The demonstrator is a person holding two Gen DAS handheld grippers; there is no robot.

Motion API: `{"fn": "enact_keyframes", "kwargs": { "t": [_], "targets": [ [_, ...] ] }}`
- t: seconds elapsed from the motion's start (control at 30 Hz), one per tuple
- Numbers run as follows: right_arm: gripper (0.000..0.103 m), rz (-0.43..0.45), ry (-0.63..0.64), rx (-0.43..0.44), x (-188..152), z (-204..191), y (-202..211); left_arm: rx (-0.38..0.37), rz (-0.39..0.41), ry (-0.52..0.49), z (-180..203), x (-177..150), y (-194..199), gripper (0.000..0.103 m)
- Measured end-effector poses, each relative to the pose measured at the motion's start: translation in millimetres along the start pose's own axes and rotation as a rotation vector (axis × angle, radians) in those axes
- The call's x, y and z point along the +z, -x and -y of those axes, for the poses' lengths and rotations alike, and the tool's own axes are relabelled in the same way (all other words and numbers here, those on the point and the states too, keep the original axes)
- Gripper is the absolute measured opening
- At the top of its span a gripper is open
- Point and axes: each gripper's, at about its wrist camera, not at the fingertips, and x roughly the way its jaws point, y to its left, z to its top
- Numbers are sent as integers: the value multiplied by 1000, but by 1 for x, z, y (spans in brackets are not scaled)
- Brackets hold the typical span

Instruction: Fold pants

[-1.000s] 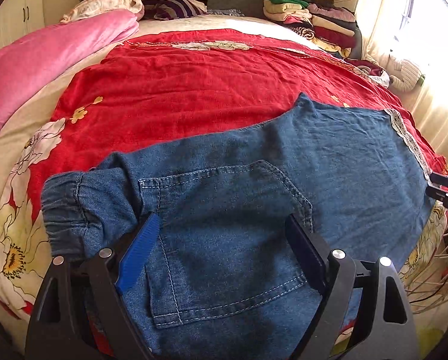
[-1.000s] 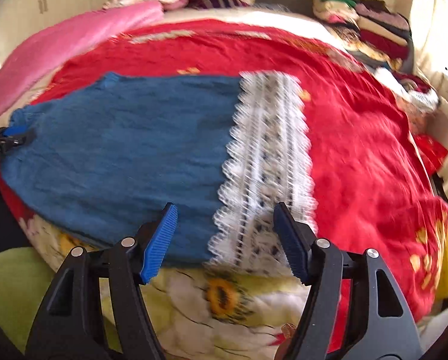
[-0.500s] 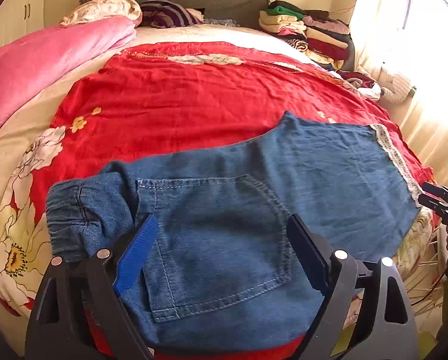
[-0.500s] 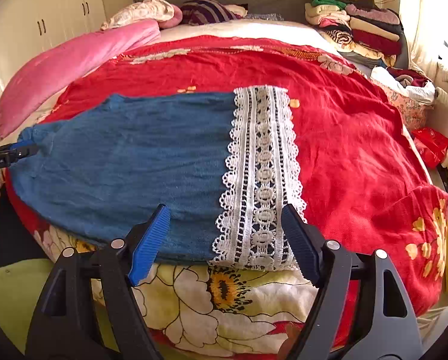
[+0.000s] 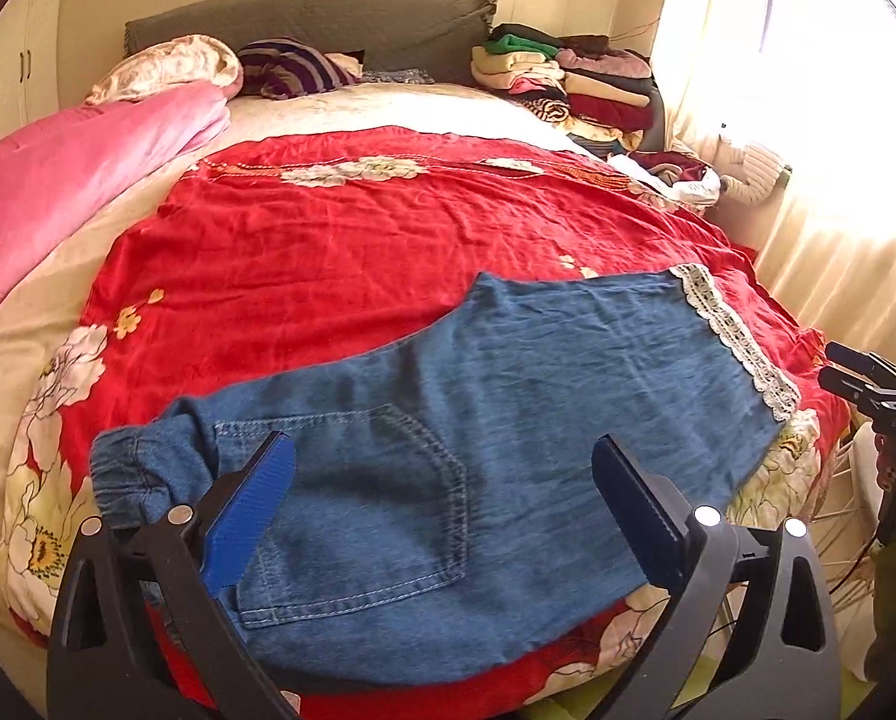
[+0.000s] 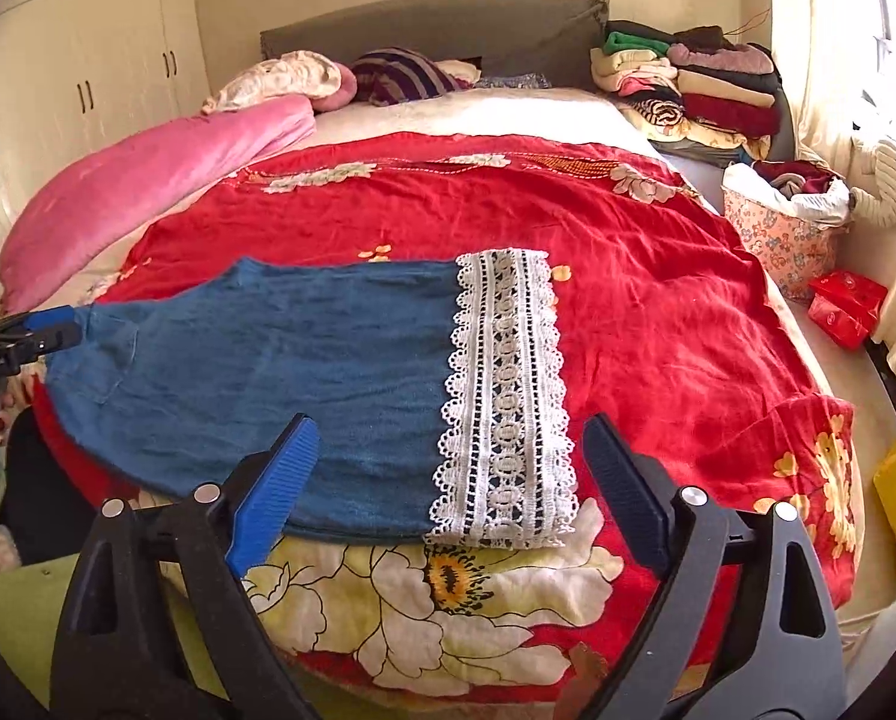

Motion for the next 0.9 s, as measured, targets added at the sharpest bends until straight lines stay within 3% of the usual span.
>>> {"fn": "enact_keyframes", "kwargs": {
  "t": [0.47,0.9],
  "targets": [
    [88,37,-59,-7,-4,16,8,-61,16,-103,51,50,-17,98],
    [89,-2,-108,-3,-13,25,-9,-122,-23,-263,119,90,-70,98]
  ]
}}
